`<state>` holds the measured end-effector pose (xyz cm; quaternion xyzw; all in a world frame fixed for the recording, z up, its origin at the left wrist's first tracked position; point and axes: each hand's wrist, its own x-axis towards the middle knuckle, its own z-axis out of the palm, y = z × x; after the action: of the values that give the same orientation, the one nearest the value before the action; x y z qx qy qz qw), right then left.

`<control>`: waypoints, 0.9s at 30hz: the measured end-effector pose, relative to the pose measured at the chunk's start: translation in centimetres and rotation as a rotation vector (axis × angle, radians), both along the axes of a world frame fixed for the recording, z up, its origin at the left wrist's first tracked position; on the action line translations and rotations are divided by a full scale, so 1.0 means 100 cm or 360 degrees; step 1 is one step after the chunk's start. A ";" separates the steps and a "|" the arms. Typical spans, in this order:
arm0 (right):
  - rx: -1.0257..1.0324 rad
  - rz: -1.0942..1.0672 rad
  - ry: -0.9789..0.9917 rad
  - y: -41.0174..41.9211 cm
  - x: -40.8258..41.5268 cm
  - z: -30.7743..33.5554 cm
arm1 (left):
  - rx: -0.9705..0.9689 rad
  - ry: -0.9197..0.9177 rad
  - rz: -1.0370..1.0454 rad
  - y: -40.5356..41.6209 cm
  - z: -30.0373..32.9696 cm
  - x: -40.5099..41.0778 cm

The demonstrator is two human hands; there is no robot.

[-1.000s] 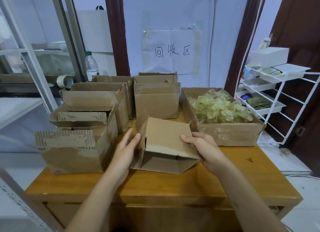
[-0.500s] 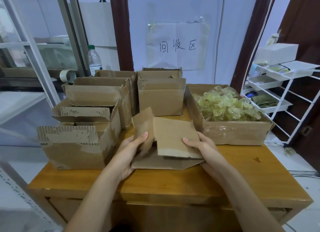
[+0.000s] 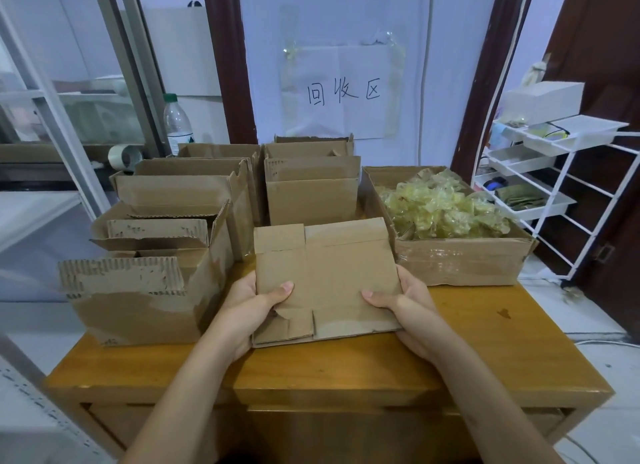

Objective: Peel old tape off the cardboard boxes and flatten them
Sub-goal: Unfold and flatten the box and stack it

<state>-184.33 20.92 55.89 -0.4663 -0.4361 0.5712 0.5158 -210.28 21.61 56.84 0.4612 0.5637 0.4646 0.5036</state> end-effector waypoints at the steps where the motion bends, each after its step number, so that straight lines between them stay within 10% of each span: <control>1: 0.0004 -0.0001 -0.0016 -0.001 -0.001 0.001 | 0.0011 0.0048 0.0005 0.001 0.001 0.000; 17: 0.0042 -0.0072 -0.0086 -0.009 -0.009 0.006 | 0.0062 -0.0052 0.0239 -0.011 -0.005 0.004; 27: 0.0577 -0.0579 -0.1302 -0.014 -0.024 -0.020 | 0.0085 -0.0202 0.0606 -0.016 -0.006 0.014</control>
<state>-186.73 19.47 53.94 -0.6241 -0.6072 0.1562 0.4663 -208.89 19.99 56.26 0.3293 0.5954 0.5944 0.4287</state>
